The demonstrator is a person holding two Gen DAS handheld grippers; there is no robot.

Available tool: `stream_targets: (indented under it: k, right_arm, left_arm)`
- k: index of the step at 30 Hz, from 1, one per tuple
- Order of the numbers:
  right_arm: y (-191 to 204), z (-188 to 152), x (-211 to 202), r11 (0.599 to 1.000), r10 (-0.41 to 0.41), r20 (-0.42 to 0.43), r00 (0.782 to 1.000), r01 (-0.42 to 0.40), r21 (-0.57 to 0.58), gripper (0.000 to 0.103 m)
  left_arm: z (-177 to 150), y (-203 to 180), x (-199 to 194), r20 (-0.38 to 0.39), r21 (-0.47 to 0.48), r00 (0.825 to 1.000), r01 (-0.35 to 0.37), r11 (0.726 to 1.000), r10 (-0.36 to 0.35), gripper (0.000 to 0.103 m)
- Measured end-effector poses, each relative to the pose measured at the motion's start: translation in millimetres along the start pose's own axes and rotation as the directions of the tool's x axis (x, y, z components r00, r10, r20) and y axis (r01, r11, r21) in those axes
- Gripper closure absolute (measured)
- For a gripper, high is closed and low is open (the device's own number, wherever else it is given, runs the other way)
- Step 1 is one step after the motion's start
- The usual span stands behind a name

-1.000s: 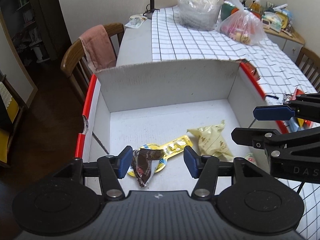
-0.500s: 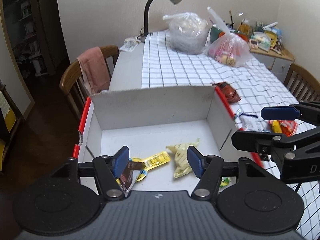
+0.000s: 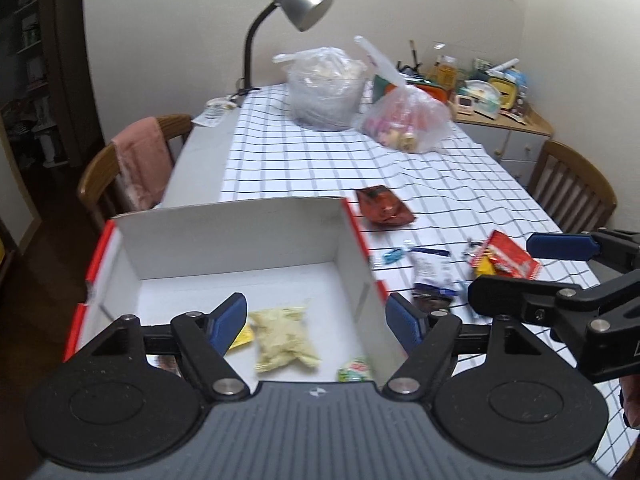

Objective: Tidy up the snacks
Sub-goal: 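Withdraw both tools from the box toward the remaining snacks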

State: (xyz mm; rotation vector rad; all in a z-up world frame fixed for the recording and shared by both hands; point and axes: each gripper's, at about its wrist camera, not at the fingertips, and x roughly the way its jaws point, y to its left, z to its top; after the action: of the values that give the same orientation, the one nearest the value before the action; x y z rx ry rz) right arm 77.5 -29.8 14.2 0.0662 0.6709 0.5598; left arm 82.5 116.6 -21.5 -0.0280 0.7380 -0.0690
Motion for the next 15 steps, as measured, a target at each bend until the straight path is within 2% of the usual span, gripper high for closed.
stream_targets:
  k: [6, 15]
  right_arm:
    - [-31, -12, -14, 1.0, -0.017, -0.02, 1.0, 0.017, 0.004, 0.0]
    - [-94, -22, -31, 0.996, -0.084, -0.051, 0.995, 0.085, 0.018, 0.0]
  left_arm:
    - [0, -36, 10, -0.013, 0.009, 0.999, 0.034, 0.999, -0.033, 0.025]
    - [-5, -95, 31, -0.033, 0.036, 0.999, 0.043, 0.998, -0.042, 0.025]
